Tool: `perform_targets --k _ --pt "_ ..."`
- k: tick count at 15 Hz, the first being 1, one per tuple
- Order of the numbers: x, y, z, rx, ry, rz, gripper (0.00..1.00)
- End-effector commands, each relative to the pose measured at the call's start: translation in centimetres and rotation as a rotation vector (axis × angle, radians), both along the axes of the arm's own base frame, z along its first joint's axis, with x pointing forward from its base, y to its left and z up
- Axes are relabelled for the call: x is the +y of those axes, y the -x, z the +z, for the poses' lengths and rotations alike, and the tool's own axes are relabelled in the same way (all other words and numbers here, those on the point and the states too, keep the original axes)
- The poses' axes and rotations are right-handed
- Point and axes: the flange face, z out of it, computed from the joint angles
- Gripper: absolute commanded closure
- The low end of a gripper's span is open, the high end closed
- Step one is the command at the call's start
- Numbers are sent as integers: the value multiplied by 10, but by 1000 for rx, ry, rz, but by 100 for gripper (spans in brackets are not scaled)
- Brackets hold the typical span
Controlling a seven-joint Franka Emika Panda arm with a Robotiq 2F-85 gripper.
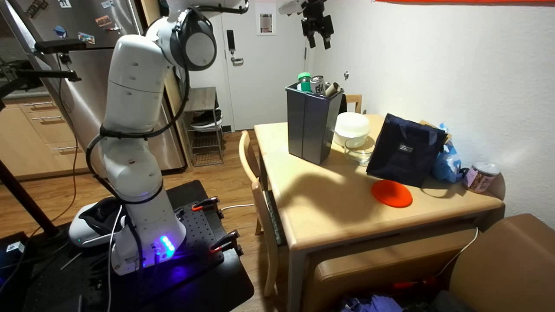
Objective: Put the empty plastic bottle and can into the trash bin
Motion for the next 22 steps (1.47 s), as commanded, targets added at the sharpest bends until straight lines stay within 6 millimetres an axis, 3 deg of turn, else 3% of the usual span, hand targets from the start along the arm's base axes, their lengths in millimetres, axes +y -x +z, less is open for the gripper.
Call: perform_targets --k 1,9,14,17,22 --pt "-25 22 -12 53 -10 -119 0" --pt "-76 68 -73 196 -40 -347 0" --pt "-95 91 -120 296 -78 -434 0" --pt "-104 94 -152 319 -104 -446 0" --pt "-113 76 -213 300 -174 -435 0"
